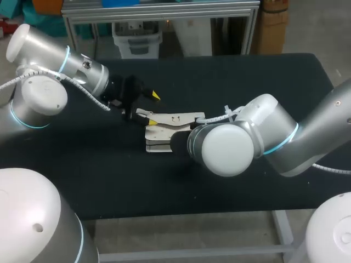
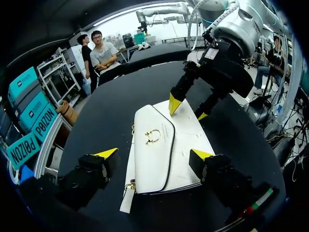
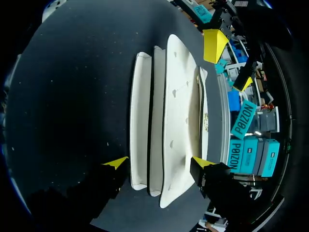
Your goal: Pick up the bag, open it, inspect its contents, close it, and place it on the opposite side
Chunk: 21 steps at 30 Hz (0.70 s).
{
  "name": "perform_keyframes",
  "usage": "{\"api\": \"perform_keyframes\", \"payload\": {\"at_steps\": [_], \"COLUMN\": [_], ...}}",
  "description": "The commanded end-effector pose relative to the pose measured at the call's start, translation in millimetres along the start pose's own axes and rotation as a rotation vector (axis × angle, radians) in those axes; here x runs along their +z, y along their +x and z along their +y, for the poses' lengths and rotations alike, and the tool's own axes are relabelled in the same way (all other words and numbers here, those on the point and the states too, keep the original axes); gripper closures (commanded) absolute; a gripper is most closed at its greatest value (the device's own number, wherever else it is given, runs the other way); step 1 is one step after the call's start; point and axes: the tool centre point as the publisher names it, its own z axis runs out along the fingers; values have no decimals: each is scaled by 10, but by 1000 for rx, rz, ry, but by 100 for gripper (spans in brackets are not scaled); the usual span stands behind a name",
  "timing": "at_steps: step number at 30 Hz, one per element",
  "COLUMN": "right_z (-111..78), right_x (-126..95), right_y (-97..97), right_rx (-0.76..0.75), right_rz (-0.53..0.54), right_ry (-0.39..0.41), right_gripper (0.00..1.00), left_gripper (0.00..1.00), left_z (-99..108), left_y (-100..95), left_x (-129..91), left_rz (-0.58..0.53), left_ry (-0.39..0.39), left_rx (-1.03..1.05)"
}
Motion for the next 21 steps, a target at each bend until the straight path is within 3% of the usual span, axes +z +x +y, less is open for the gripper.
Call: {"api": "perform_keyframes", "payload": {"at_steps": [1,12,21], "right_z": [-11,-11,7], "right_x": [30,30,-192], "right_y": [43,43,-28], "right_rx": [0,0,1], "right_rz": [-220,-220,-259], "right_ry": [-9,-9,-13], "right_gripper": [0,0,0], "left_gripper": [0,0,0], "left_z": [1,-34,-50], "left_y": [-25,-93,-116], "left_x": [-33,-122,-162], "left_rz": [2,-1,5], "left_ry": [6,-11,-15], "left_rx": [-14,-72,-85]}}
